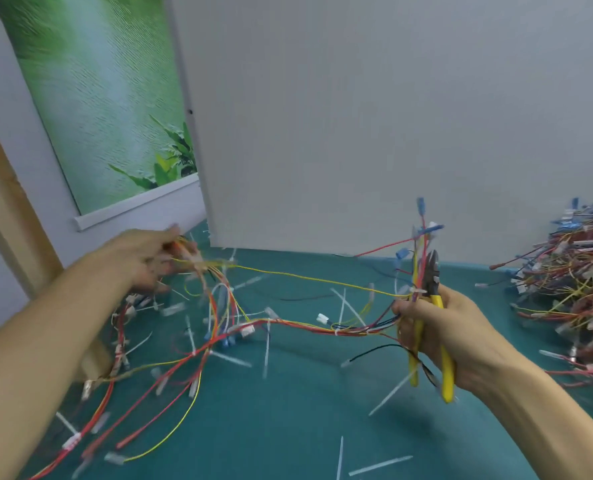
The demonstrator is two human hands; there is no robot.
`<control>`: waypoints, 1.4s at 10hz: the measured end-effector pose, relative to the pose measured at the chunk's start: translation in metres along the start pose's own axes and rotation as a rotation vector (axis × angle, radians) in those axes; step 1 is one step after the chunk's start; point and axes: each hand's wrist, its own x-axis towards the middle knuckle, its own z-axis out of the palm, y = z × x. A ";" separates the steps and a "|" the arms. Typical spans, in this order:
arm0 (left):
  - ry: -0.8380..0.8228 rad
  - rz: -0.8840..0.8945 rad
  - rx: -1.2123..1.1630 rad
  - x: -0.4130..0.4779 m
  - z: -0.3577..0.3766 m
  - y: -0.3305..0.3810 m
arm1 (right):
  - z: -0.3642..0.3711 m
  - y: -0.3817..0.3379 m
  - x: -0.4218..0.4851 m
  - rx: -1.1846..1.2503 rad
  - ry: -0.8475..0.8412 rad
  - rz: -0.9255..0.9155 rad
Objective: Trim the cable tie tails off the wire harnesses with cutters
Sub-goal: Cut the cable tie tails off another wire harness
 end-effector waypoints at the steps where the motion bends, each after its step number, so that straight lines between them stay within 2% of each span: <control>1: 0.166 0.000 -0.135 0.009 -0.025 0.008 | -0.014 0.004 0.007 0.150 0.093 0.113; 2: 0.357 0.094 -0.131 0.016 -0.042 0.008 | -0.030 0.005 0.011 0.306 0.148 0.216; 3: 0.503 0.175 -0.136 0.023 -0.040 0.008 | -0.048 0.003 0.012 0.363 0.257 0.270; 4: 0.820 0.216 0.571 0.011 -0.025 -0.006 | -0.064 0.001 0.012 0.326 0.367 0.313; 5: 0.901 0.212 0.886 0.018 -0.030 -0.010 | -0.082 -0.005 0.012 0.273 0.495 0.323; 6: 0.952 0.295 0.518 0.025 -0.035 -0.009 | -0.107 -0.013 0.007 0.214 0.620 0.277; 7: 0.893 0.153 0.501 0.025 -0.030 -0.020 | -0.118 -0.021 0.003 0.157 0.638 0.248; 8: 0.812 0.104 1.054 0.029 -0.025 -0.035 | -0.113 -0.029 0.002 0.175 0.513 0.243; 9: 0.943 0.201 1.553 0.020 -0.013 -0.043 | -0.098 -0.039 -0.001 0.237 0.368 0.184; 10: 0.903 0.610 1.716 0.010 0.010 -0.050 | -0.087 -0.048 -0.001 0.239 0.269 0.165; 11: 0.179 0.800 1.573 -0.001 0.042 -0.078 | -0.076 -0.062 0.002 0.279 0.254 0.132; 12: -0.202 0.539 1.483 -0.010 0.045 -0.101 | -0.069 -0.087 0.009 0.416 0.289 0.029; 13: -0.113 0.630 1.504 -0.020 0.020 -0.105 | -0.074 -0.116 0.018 0.508 0.327 -0.092; 14: -0.025 0.573 1.796 -0.032 -0.007 -0.100 | -0.085 -0.129 0.025 0.511 0.359 -0.140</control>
